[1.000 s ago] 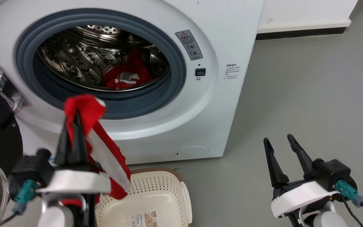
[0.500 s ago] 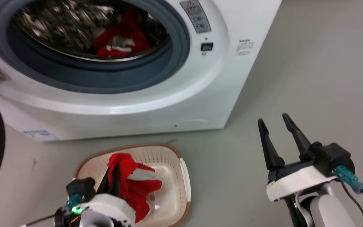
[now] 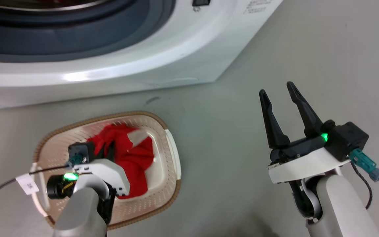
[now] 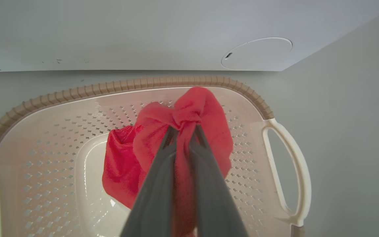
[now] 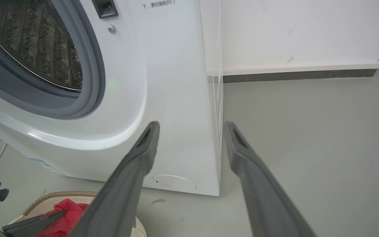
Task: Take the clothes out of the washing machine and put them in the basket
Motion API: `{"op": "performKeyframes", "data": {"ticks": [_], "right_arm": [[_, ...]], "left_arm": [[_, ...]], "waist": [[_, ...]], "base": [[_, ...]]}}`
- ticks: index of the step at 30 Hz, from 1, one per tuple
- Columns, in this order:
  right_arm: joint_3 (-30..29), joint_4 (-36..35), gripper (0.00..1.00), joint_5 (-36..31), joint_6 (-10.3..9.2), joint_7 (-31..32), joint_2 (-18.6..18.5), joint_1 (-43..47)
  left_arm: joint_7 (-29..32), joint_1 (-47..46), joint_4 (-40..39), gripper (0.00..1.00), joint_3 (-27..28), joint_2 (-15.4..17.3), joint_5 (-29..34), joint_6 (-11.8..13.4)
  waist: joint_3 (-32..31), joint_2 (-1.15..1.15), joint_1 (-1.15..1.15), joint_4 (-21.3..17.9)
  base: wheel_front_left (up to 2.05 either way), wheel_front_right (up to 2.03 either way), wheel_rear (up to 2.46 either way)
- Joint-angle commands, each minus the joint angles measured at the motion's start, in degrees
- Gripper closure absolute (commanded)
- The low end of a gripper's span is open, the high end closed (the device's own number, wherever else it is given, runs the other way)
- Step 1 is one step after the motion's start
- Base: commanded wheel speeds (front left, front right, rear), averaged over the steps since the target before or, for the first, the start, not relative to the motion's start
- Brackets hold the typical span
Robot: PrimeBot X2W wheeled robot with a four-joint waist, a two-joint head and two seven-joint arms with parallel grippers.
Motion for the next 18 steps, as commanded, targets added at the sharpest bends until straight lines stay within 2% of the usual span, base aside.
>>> {"op": "performKeyframes", "data": {"ticks": [1,10,18], "right_arm": [[0.4,0.0,0.00,0.9,-0.03,-0.5,0.1,-1.4],[1.4,-0.1,0.00,1.4,-0.03,-1.3,0.1,-4.2],[1.7,0.5,0.00,1.8,-0.04,-1.4,0.1,-5.5]], "left_arm": [[-0.4,-1.8,0.9,1.00,0.2,0.6,0.5,0.1],[-0.3,-3.7,4.1,1.00,1.3,2.7,2.2,0.0],[-0.3,-4.6,7.2,1.00,3.5,3.2,2.1,1.5]], "waist": [[3.8,0.00,-0.01,-2.3],[9.3,0.00,-0.01,-4.1],[11.3,0.00,-0.01,-4.3]], "base": [[0.00,0.00,0.00],[0.00,0.00,0.00],[0.00,0.00,0.00]]}}
